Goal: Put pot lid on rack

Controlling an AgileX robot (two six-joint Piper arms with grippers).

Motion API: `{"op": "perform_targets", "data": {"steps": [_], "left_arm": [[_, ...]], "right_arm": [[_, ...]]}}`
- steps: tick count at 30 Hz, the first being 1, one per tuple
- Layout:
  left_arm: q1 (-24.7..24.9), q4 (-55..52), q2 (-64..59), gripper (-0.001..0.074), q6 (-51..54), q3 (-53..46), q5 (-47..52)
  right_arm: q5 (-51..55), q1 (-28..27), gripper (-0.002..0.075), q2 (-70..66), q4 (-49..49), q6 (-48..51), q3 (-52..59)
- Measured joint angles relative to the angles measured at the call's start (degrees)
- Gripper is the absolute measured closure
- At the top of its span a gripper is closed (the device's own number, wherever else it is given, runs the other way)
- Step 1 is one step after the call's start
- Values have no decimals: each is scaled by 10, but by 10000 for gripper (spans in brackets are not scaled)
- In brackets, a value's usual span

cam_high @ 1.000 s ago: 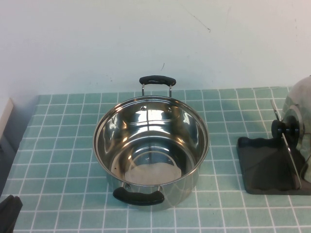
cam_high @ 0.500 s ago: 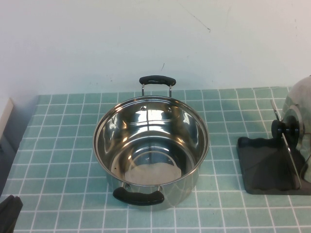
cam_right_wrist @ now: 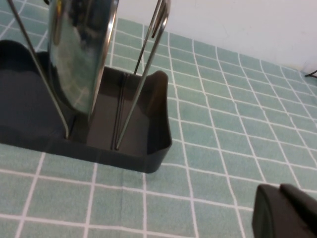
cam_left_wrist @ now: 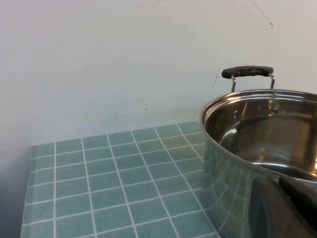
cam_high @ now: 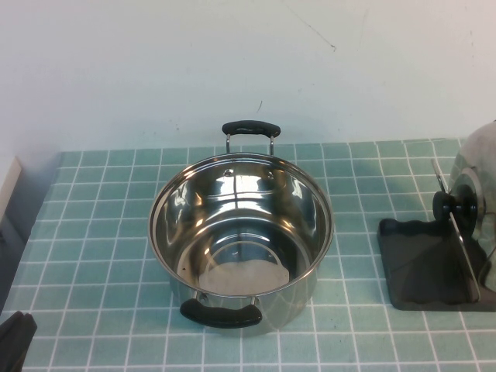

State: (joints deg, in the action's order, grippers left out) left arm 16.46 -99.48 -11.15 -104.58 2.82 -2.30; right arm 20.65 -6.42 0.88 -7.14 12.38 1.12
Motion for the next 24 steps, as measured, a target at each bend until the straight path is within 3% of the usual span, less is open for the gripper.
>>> {"op": "perform_targets", "data": {"steps": [11,24], "left_arm": [[0,0,0,736,0,0,0],[0,0,0,736,-1,0,0]], "right_arm": [[0,0,727,0,1,-103,0],[0,0,727,0,1,-115,0]]}}
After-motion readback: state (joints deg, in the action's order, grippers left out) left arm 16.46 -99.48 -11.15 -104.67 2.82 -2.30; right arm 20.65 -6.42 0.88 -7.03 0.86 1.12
